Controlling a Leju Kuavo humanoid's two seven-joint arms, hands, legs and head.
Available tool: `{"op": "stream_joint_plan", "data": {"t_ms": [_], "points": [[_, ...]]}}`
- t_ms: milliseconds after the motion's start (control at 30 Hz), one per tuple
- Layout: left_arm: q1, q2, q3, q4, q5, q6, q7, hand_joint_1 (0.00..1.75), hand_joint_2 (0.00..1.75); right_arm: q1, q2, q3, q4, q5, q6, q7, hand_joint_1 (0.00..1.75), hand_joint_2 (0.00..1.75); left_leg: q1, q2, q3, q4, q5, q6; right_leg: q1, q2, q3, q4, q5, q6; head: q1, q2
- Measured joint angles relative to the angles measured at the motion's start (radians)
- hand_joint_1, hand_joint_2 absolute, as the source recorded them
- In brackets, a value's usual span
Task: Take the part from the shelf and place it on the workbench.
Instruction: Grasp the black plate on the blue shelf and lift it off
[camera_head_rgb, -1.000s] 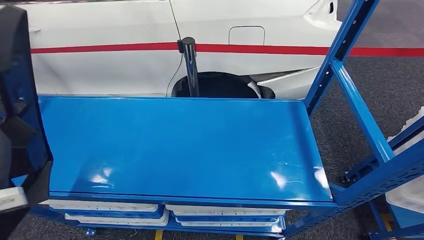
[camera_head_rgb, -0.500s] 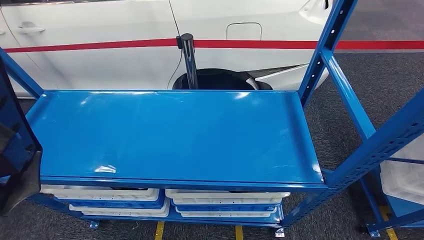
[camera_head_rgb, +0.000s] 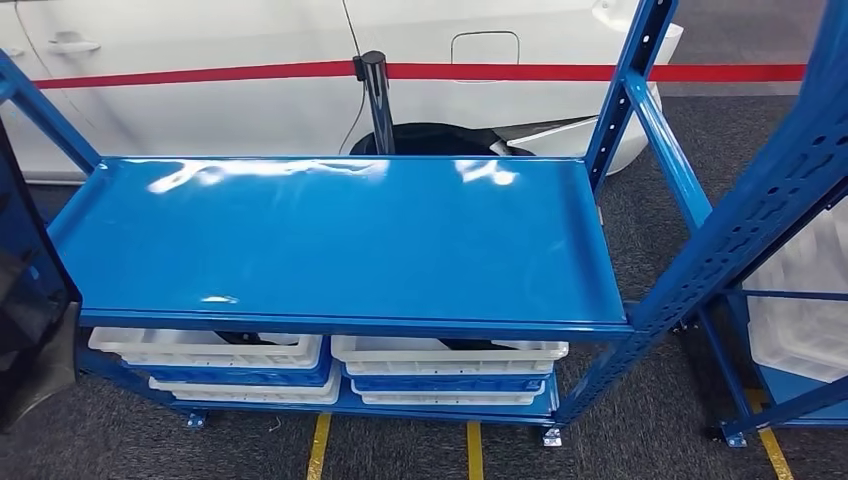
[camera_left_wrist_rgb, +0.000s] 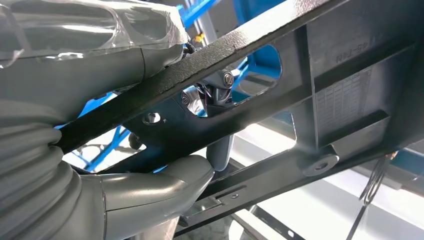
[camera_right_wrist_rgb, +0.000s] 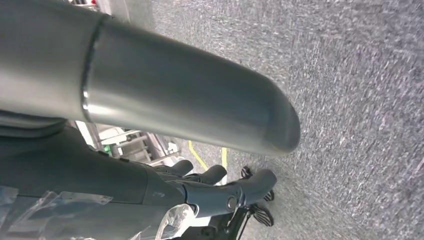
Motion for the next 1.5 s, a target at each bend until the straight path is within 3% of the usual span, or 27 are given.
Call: {"op": "stream_joint_plan", "data": {"t_ms": [67, 133, 200, 233, 267, 333, 400, 433, 467, 533, 600, 700, 733, 800, 867, 933, 967, 1033, 1067, 1133, 1200, 1233, 1267, 1300, 1367, 1433, 1500], "points": [[-0.001, -0.001, 0.0, 0.0, 0.0, 0.0, 0.0, 1.75, 1.75, 0.001, 0.0, -0.001, 0.0, 0.0, -0.001, -0.001, 0.0, 0.0, 0.003, 0.002, -0.013, -0.015, 0.03, 0.013, -0.001, 0.001, -0.009, 0.008, -0.017, 0.011, -0.001, 0.0], [0.001, -0.003, -0.002, 0.0, 0.0, 0.0, 0.0, 1.75, 1.75, -0.001, 0.001, -0.001, 0.0, 0.0, -0.002, -0.004, 0.0, 0.0, 0.008, 0.004, -0.033, -0.025, 0.057, 0.019, -0.001, 0.003, -0.034, 0.088, -0.106, 0.019, 0.001, 0.0], [0.004, -0.005, -0.003, 0.0, 0.0, -0.001, 0.0, 1.75, 1.75, 0.0, 0.001, -0.001, 0.0, 0.0, -0.002, -0.007, 0.0, 0.0, 0.008, 0.004, -0.061, -0.023, 0.079, 0.019, -0.002, 0.003, -0.062, 0.221, -0.193, 0.028, 0.004, 0.0], [0.005, -0.006, -0.004, 0.0, 0.0, -0.001, 0.0, 1.75, 1.75, 0.0, 0.001, -0.001, 0.0, 0.0, -0.002, -0.007, 0.0, 0.0, 0.007, 0.004, -0.077, -0.02, 0.09, 0.017, -0.003, 0.003, -0.065, 0.27, -0.202, 0.031, 0.004, 0.0], [0.005, -0.006, -0.005, 0.0, 0.0, -0.001, 0.0, 1.75, 1.75, 0.0, 0.0, -0.001, 0.0, 0.0, -0.002, -0.007, 0.0, 0.0, 0.007, 0.004, -0.093, -0.016, 0.099, 0.016, -0.003, 0.003, -0.053, 0.289, -0.187, 0.032, 0.004, 0.0], [0.006, -0.008, -0.005, 0.0, 0.001, -0.001, 0.0, 1.75, 1.75, -0.001, -0.002, -0.001, 0.0, 0.0, -0.002, -0.007, 0.0, 0.0, 0.008, 0.005, -0.123, 0.0, 0.115, 0.01, -0.003, 0.003, 0.022, 0.218, -0.128, 0.031, 0.004, 0.0], [0.007, -0.009, -0.005, 0.0, 0.002, -0.001, 0.0, 1.75, 1.75, -0.002, -0.004, -0.002, 0.0, 0.0, -0.003, -0.007, 0.0, 0.0, 0.006, 0.006, -0.149, 0.02, 0.125, 0.003, -0.001, 0.004, 0.127, 0.067, -0.123, 0.024, 0.004, 0.0], [0.006, -0.009, -0.005, 0.0, 0.004, 0.0, 0.0, 1.75, 1.75, -0.003, -0.005, -0.002, 0.0, 0.0, -0.004, -0.007, 0.0, 0.0, 0.005, 0.008, -0.157, 0.028, 0.131, -0.003, 0.0, 0.005, 0.159, 0.012, -0.134, 0.018, 0.004, 0.0], [0.007, -0.009, -0.005, 0.0, 0.007, 0.0, 0.0, 1.75, 1.75, -0.003, -0.006, -0.002, 0.0, 0.0, -0.005, -0.007, 0.0, 0.0, 0.004, 0.01, -0.163, 0.032, 0.137, -0.008, 0.003, 0.007, 0.174, -0.018, -0.144, 0.011, 0.003, 0.0], [0.007, -0.009, -0.005, 0.0, 0.013, 0.002, 0.0, 1.75, 1.75, -0.002, -0.005, -0.002, 0.0, 0.0, -0.006, -0.007, 0.0, 0.0, 0.007, 0.012, -0.17, 0.036, 0.147, -0.02, 0.004, 0.008, 0.163, -0.023, -0.135, -0.005, 0.003, 0.0], [0.008, -0.009, -0.005, 0.0, 0.018, 0.002, 0.0, 1.75, 1.75, -0.003, -0.004, -0.002, 0.001, 0.0, -0.007, -0.008, 0.0, 0.0, 0.011, 0.01, -0.192, 0.078, 0.1, -0.034, 0.0, 0.004, 0.143, -0.024, -0.114, -0.021, 0.002, 0.0], [0.009, -0.01, -0.005, 0.0, 0.02, 0.001, 0.001, 1.75, 1.75, -0.004, -0.005, -0.002, 0.002, 0.0, -0.007, -0.008, 0.0, 0.0, 0.021, 0.008, -0.247, 0.271, -0.046, -0.054, 0.0, -0.004, 0.1, -0.023, -0.08, -0.029, 0.0, 0.0], [0.01, -0.01, -0.005, 0.0, 0.021, 0.001, 0.001, 1.75, 1.75, -0.004, -0.005, -0.002, 0.002, 0.0, -0.006, -0.008, 0.0, 0.0, 0.023, 0.008, -0.254, 0.326, -0.065, -0.058, 0.001, -0.005, 0.085, -0.022, -0.068, -0.028, 0.0, 0.0], [0.01, -0.01, -0.006, 0.001, 0.023, 0.0, 0.001, 1.75, 1.75, -0.004, -0.005, -0.002, 0.002, 0.0, -0.004, -0.008, 0.0, 0.0, 0.024, 0.008, -0.218, 0.334, -0.037, -0.057, 0.002, -0.005, 0.055, -0.021, -0.046, -0.026, 0.0, 0.0], [0.009, -0.01, -0.007, 0.001, 0.026, 0.0, 0.001, 1.75, 1.75, -0.007, -0.005, -0.002, 0.002, 0.0, 0.0, -0.008, 0.0, 0.0, 0.023, 0.006, -0.112, 0.202, 0.01, -0.049, 0.002, -0.004, 0.032, -0.021, -0.025, -0.022, 0.0, 0.0], [0.006, -0.011, -0.007, 0.001, 0.032, 0.0, 0.001, 1.75, 1.75, -0.01, -0.004, -0.002, 0.002, 0.0, 0.004, -0.008, 0.0, 0.0, 0.017, 0.002, -0.007, 0.043, 0.011, -0.037, 0.005, -0.001, 0.018, -0.021, -0.006, -0.014, 0.0, 0.0], [0.005, -0.011, -0.007, 0.001, 0.035, 0.0, 0.001, 1.75, 1.75, -0.011, -0.004, -0.002, 0.002, 0.0, 0.006, -0.008, 0.0, 0.0, 0.014, 0.001, 0.017, 0.0, 0.005, -0.032, 0.005, 0.0, 0.014, -0.022, 0.004, -0.009, 0.0, 0.0], [0.005, -0.011, -0.01, 0.001, 0.039, 0.0, 0.001, 1.75, 1.75, -0.011, -0.005, -0.002, 0.002, 0.0, 0.009, -0.008, 0.0, 0.0, 0.011, 0.002, 0.014, -0.019, 0.01, -0.018, 0.004, 0.001, 0.006, -0.022, 0.018, 0.002, 0.001, 0.0], [0.004, -0.011, -0.012, 0.001, 0.04, 0.0, 0.001, 1.75, 1.75, -0.01, -0.005, -0.002, 0.002, 0.0, 0.01, -0.009, 0.0, 0.0, 0.012, 0.004, 0.004, -0.019, 0.02, -0.011, 0.003, 0.002, -0.001, -0.013, 0.008, 0.007, 0.001, 0.0], [0.003, -0.012, -0.017, 0.001, 0.042, 0.0, 0.001, 1.75, 1.75, -0.009, -0.006, -0.002, 0.002, 0.0, 0.01, -0.01, 0.0, 0.0, 0.015, 0.007, -0.019, -0.02, 0.043, 0.006, 0.001, 0.004, -0.03, 0.056, -0.068, 0.015, 0.003, 0.0], [0.003, -0.013, -0.023, 0.002, 0.046, 0.001, 0.001, 1.75, 1.75, -0.009, -0.006, -0.002, 0.002, 0.0, 0.012, -0.01, 0.0, 0.0, 0.013, 0.008, -0.047, -0.018, 0.065, 0.013, 0.0, 0.004, -0.071, 0.197, -0.171, 0.02, 0.005, 0.0], [0.003, -0.013, -0.026, 0.002, 0.049, 0.002, 0.001, 1.75, 1.75, -0.009, -0.005, -0.002, 0.002, 0.0, 0.012, -0.01, 0.0, 0.0, 0.013, 0.008, -0.061, -0.016, 0.077, 0.013, -0.001, 0.004, -0.084, 0.262, -0.197, 0.022, 0.005, 0.0], [0.002, -0.013, -0.028, 0.002, 0.051, 0.003, 0.001, 1.75, 1.75, -0.009, -0.005, -0.002, 0.003, 0.0, 0.013, -0.01, 0.0, 0.0, 0.013, 0.009, -0.077, -0.012, 0.087, 0.012, -0.001, 0.004, -0.083, 0.301, -0.196, 0.024, 0.005, 0.0], [0.002, -0.014, -0.031, 0.002, 0.053, 0.004, 0.001, 1.75, 1.75, -0.01, -0.005, -0.002, 0.003, 0.0, 0.013, -0.01, 0.0, 0.0, 0.013, 0.009, -0.093, -0.007, 0.096, 0.009, -0.001, 0.004, -0.064, 0.303, -0.174, 0.025, 0.005, 0.0], [0.001, -0.014, -0.035, 0.002, 0.055, 0.006, 0.001, 1.75, 1.75, -0.012, -0.006, -0.002, 0.003, 0.0, 0.013, -0.01, 0.0, 0.0, 0.016, 0.009, -0.125, 0.01, 0.11, 0.002, -0.004, 0.004, 0.025, 0.201, -0.12, 0.027, 0.005, 0.0], [-0.001, -0.015, -0.038, 0.002, 0.056, 0.009, 0.001, 1.75, 1.75, -0.013, -0.007, -0.002, 0.003, 0.0, 0.013, -0.01, 0.0, 0.0, 0.016, 0.01, -0.152, 0.033, 0.118, -0.008, -0.004, 0.005, 0.12, 0.057, -0.118, 0.024, 0.005, 0.0], [-0.004, -0.015, -0.039, 0.002, 0.057, 0.013, 0.001, 1.75, 1.75, -0.014, -0.007, -0.003, 0.003, 0.0, 0.013, -0.01, 0.0, 0.0, 0.014, 0.013, -0.167, 0.045, 0.129, -0.02, 0.0, 0.008, 0.148, -0.001, -0.135, 0.014, 0.005, 0.0]]}}
